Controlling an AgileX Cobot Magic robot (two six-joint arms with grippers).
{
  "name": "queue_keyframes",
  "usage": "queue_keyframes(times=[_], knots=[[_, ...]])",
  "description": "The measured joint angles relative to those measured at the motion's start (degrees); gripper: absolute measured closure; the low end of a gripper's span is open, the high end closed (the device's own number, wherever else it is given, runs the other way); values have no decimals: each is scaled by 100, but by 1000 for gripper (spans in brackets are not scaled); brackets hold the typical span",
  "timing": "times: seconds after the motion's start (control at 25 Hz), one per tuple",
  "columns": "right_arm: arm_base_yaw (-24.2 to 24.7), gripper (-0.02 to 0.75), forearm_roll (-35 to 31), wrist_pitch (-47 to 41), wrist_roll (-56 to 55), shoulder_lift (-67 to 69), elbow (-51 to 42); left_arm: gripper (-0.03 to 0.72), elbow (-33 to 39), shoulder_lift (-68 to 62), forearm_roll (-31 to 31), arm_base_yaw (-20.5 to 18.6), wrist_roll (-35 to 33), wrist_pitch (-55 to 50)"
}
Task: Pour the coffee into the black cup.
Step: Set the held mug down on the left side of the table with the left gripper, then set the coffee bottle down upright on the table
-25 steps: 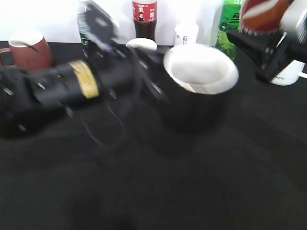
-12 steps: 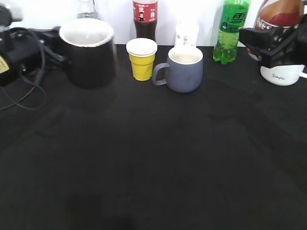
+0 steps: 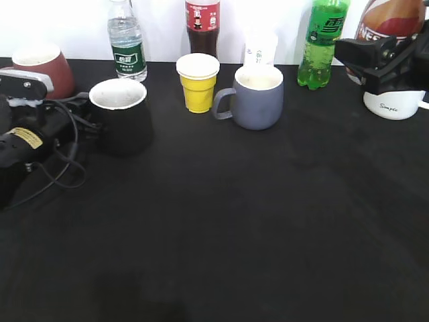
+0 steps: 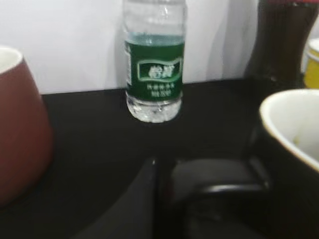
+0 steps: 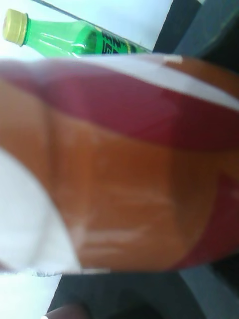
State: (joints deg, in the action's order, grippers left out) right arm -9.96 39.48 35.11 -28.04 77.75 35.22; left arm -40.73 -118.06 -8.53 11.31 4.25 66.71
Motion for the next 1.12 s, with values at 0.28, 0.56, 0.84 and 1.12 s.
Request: queue_keyframes(times=[0.28, 0.56, 0.84, 1.12], knots=[[0, 205, 0, 0, -5, 0, 0, 416, -127, -141, 210, 0, 5, 139], [0, 205, -208, 0, 8, 296, 0, 355, 1125, 701, 456, -37, 5, 239], [0, 205, -3053, 2050, 2253, 2964, 71, 355, 2092, 2736, -74, -37, 5, 255], [0, 205, -3110, 2221, 2383, 3738, 210, 356, 2092, 3142, -548, -37, 5, 97]])
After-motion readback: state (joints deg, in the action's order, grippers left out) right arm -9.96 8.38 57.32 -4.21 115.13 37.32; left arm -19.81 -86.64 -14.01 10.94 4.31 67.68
